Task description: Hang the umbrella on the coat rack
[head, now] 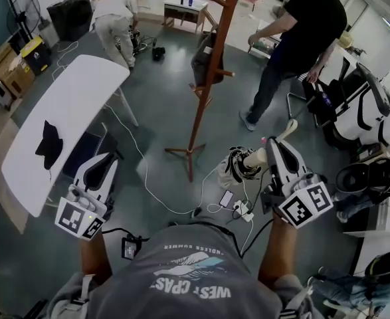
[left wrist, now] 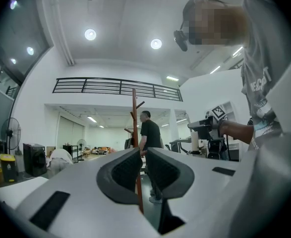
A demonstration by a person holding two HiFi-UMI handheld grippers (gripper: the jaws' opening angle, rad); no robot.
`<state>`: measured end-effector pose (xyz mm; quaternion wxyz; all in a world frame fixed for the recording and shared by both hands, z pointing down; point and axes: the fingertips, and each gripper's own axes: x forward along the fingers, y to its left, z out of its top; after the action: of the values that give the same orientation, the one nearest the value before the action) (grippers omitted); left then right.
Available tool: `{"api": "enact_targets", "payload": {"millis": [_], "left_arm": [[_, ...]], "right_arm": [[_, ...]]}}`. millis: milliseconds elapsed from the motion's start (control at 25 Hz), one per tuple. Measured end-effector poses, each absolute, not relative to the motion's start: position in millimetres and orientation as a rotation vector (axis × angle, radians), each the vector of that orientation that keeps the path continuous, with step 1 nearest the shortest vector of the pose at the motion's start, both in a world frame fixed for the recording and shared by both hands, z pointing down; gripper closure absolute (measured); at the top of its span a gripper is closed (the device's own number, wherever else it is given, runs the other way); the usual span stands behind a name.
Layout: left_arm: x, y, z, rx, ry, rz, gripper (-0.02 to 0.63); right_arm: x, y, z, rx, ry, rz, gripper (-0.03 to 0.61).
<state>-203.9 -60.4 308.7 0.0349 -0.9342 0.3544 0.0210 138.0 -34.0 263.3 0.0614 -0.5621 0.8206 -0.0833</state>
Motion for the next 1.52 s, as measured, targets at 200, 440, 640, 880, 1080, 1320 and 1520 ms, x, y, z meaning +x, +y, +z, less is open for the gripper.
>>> {"api": "enact_targets", "payload": {"millis": [200, 440, 640, 880, 1080, 1320, 1520], "left_arm": [[-210.3, -67.2, 315.0, -2.865, 1.128, 0.050, 0.558], [-212.1, -74.3, 315.1, -2.838, 1.190, 0.045, 0.558], [-214.6, -86.3, 323.3, -2.827, 1.261, 0.016, 0.558], [-212.7, -98.7, 331.1, -2.821, 1.329, -0.003, 0.558], [-211.6, -108.7, 334.8, -2.807, 1.385, -0.022, 0.558], [-211.3, -119.5, 342.0, -2.805, 1.442, -0.046, 0.558], [-207.7, -127.7, 346.9, -2.807, 1.464, -0.055, 0.558]], "right_arm": [[134.4, -56.2, 266.9, -1.673, 2.504, -0.254, 0.551], [137.7, -88.9, 279.9, -1.634, 2.528, -0.289, 0.551], [140.1, -123.9, 294.3, -1.604, 2.559, -0.339, 0.551], [142.3, -166.6, 311.4, -1.573, 2.593, -0.397, 0.551], [146.4, -199.1, 328.0, -1.556, 2.606, -0.460, 0.551], [151.2, -231.7, 351.0, -1.559, 2.615, -0.542, 0.551], [154.4, -253.0, 372.1, -1.567, 2.626, -0.602, 0.551]]}}
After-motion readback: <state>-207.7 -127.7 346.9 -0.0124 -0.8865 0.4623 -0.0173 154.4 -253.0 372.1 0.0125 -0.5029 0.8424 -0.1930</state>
